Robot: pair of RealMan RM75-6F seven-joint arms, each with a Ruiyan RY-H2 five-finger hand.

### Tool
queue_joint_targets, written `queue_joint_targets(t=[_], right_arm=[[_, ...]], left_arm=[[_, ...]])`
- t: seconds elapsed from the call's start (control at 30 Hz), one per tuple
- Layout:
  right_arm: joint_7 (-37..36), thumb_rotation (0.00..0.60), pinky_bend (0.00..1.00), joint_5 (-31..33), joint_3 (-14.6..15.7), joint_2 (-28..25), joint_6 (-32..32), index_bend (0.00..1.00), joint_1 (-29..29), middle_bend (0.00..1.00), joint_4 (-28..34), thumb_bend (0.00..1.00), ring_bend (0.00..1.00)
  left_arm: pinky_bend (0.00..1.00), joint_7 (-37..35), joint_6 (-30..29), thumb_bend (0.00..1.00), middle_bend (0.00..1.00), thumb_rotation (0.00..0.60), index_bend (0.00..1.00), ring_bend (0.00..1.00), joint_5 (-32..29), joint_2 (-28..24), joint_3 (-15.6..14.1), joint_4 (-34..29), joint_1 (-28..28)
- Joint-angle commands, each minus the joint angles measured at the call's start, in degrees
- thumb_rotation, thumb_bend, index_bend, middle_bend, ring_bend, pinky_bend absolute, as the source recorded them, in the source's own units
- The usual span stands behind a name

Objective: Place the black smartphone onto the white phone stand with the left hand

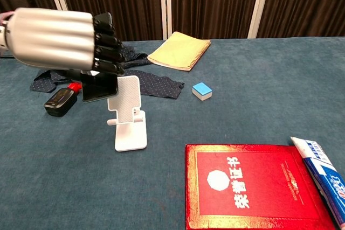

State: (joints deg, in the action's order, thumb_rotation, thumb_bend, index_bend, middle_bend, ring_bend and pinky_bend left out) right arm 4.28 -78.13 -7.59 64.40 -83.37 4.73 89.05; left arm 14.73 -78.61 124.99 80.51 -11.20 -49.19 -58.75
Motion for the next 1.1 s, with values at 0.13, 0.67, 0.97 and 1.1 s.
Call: queue_joint_targets(t=[0.13, 0.67, 0.97, 1.1], right_arm=[[-1.1, 0.6, 0.0, 0.0, -0.1, -0.3, -0.1, 0.0, -0.2, 0.0, -0.1, 0.0, 0.0], [-2.8, 0.6, 0.0, -0.4, 0.0, -0.9, -0.2, 0.0, -0.4, 0.0, -0.2, 0.0, 0.0], [-3.6, 0.6, 0.0, -0.3, -0.1, -1.1, -0.4, 0.0, -0.5, 0.0, -0.3, 0.0, 0.0], [-3.7, 0.6, 0.0, -0.4, -0.1, -1.2, -0.4, 0.0, -0.6, 0.0, -0.3, 0.0, 0.0]], left_arm=[[0.41, 5.5, 7.2, 0.0, 0.46, 0.6, 0.58, 0.43, -0.1, 1.9, 0.7, -3.9, -2.6], [0.41, 11.5, 16.1, 0.0, 0.45, 0.6, 0.55, 0.43, -3.2, 0.6, 2.4, -12.9, -4.6], [0.4, 13.4, 19.2, 0.0, 0.44, 0.6, 0.54, 0.43, -4.8, -1.4, 2.6, -16.2, -4.6], [0.4, 14.1, 20.9, 0.0, 0.44, 0.6, 0.54, 0.43, -5.9, -1.7, 2.7, -17.3, -4.3]])
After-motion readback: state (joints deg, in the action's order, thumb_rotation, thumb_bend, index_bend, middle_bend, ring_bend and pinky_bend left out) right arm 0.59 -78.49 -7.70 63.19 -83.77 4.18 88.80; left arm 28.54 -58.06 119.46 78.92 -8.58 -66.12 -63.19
